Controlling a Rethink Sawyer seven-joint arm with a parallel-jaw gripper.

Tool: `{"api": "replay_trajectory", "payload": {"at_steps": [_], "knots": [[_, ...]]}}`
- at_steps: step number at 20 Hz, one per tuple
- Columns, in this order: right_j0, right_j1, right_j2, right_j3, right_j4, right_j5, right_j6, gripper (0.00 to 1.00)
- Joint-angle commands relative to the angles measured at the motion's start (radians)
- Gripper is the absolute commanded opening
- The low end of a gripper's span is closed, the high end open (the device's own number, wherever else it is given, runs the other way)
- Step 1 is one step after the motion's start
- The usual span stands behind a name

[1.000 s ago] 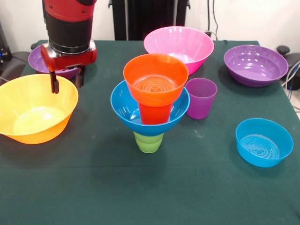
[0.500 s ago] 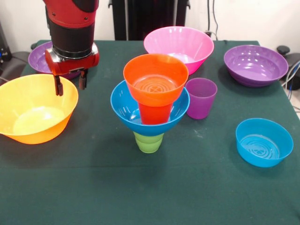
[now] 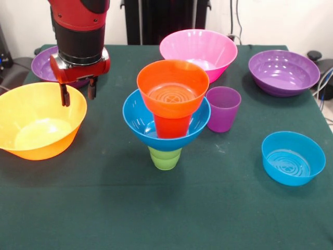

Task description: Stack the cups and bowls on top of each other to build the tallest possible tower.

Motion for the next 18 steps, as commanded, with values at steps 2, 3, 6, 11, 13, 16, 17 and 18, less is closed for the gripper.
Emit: {"api": "replay_trajectory", "payload": {"at_steps": [2,3,6,11,13,16,17,18], "knots": [[0.023,0.028,0.016,0.006,-0.042,-0.018,-0.066,1.0],[0.022,0.03,0.017,0.006,-0.039,-0.017,-0.066,1.0],[0.017,0.045,0.021,0.0,-0.032,-0.013,-0.068,1.0],[0.016,0.053,0.022,-0.005,-0.028,-0.002,-0.072,1.0],[0.017,0.062,0.02,-0.01,-0.031,-0.005,-0.069,1.0],[0.021,0.072,0.012,-0.015,-0.044,-0.024,-0.055,1.0],[0.022,0.077,0.011,-0.019,-0.046,-0.026,-0.054,1.0],[0.024,0.082,0.008,-0.023,-0.051,-0.032,-0.05,1.0]]}}
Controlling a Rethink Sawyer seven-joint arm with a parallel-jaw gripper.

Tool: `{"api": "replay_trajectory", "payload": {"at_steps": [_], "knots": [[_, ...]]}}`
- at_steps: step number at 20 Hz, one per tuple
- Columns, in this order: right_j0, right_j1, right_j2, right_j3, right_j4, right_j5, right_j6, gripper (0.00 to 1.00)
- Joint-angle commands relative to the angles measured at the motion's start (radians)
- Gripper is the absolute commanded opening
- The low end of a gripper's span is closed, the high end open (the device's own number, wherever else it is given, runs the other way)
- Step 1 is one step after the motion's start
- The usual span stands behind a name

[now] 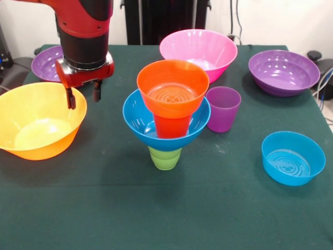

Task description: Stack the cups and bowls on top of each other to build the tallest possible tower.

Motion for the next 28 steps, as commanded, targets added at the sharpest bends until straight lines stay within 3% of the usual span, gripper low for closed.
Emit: {"api": "replay_trajectory", "payload": {"at_steps": [1,18,28], "knots": [[0.024,0.053,0.008,-0.024,-0.052,-0.033,-0.05,1.0],[0.09,-0.103,-0.055,-0.029,-0.109,-0.048,-0.02,1.0],[0.079,-0.031,-0.058,-0.035,-0.075,-0.048,-0.017,1.0]]}}
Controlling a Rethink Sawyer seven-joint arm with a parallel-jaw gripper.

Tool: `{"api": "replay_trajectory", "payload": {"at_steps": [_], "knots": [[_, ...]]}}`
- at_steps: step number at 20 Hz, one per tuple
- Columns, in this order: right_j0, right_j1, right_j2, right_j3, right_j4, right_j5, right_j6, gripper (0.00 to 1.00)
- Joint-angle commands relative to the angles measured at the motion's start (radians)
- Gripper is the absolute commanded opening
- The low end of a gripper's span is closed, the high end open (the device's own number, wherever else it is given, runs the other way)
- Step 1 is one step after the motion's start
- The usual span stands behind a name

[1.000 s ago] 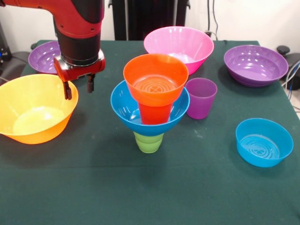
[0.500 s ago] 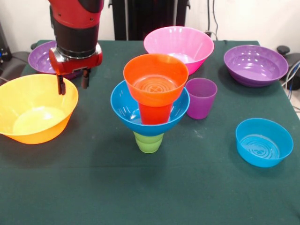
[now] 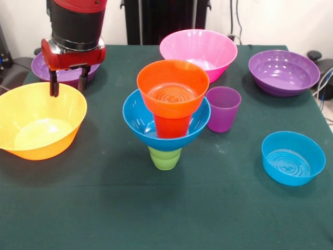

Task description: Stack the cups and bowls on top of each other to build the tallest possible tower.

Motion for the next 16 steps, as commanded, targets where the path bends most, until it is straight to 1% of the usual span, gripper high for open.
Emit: {"api": "replay_trajectory", "payload": {"at_steps": [1,9,16], "knots": [[0.015,0.072,-0.001,-0.021,-0.063,-0.053,-0.018,1.0],[-0.004,0.09,0.027,-0.002,-0.023,-0.033,-0.051,1.0],[-0.012,0.1,0.042,0.004,-0.021,-0.05,-0.067,1.0]]}}
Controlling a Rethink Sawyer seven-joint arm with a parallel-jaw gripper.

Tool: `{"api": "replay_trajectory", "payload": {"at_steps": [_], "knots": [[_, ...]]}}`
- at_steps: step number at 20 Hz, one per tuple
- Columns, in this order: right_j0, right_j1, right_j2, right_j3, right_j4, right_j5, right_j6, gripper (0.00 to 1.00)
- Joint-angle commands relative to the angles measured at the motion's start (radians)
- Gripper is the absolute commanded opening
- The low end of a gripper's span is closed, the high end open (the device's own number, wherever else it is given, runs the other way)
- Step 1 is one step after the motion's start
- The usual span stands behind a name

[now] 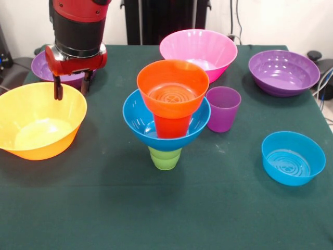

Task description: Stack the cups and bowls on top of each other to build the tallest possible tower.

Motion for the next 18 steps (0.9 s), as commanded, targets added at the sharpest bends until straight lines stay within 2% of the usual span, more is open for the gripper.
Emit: {"api": "replay_trajectory", "payload": {"at_steps": [1,6,12,18], "knots": [[-0.007,0.064,0.048,0.004,-0.022,-0.051,-0.066,1.0],[0.022,0.048,0.01,-0.011,-0.067,-0.061,-0.032,1.0],[0.01,0.098,0.016,-0.025,-0.053,-0.033,-0.051,1.0],[0.008,0.105,0.021,-0.026,-0.045,-0.036,-0.049,1.0]]}}
